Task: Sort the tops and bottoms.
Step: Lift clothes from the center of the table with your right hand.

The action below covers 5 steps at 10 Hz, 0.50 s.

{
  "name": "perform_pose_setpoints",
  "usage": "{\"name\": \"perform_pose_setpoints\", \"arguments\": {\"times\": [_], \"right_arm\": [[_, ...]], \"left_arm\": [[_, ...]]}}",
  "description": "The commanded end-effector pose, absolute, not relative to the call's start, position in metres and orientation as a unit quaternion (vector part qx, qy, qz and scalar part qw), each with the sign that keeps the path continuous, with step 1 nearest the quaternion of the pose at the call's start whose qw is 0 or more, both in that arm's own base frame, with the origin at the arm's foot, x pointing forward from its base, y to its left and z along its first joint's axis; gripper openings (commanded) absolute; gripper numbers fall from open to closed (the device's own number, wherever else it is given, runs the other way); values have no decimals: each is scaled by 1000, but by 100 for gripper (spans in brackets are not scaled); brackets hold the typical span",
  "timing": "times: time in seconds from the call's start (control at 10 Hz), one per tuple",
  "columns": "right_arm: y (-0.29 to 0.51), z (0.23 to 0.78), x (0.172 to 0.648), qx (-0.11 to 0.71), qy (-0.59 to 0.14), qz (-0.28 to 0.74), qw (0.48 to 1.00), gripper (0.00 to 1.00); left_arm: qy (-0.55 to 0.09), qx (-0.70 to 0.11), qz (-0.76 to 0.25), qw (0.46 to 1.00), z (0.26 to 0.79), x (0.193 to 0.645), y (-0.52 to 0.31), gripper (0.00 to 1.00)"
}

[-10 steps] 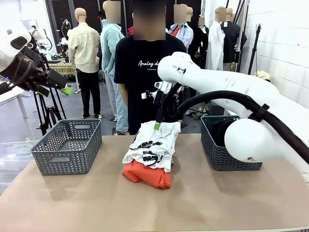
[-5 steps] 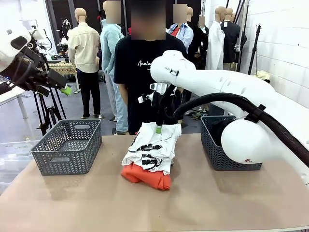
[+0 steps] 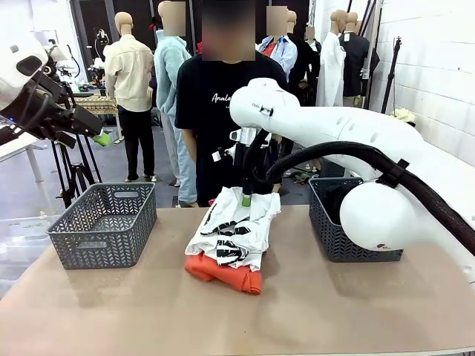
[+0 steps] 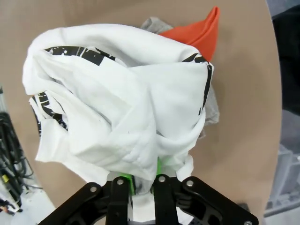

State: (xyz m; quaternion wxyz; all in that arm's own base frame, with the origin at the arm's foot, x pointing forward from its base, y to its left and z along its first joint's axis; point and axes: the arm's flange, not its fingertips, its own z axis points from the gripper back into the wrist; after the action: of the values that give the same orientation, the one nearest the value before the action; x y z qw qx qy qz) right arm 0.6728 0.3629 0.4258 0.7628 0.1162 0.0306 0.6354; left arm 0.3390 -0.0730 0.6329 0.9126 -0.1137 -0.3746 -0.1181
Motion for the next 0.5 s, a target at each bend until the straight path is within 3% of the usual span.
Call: {"name": "perform_pose_setpoints", "arguments": {"times": [0.0,0.4], "right_arm": [[404,457,724,132,57,632,761,0],[423,578,677,26,6,574,818,0]], "left_arm": [[-371,-109,-119,914,635,339,-71,91],[-371,-109,-119,914,635,339,-71,91]]}}
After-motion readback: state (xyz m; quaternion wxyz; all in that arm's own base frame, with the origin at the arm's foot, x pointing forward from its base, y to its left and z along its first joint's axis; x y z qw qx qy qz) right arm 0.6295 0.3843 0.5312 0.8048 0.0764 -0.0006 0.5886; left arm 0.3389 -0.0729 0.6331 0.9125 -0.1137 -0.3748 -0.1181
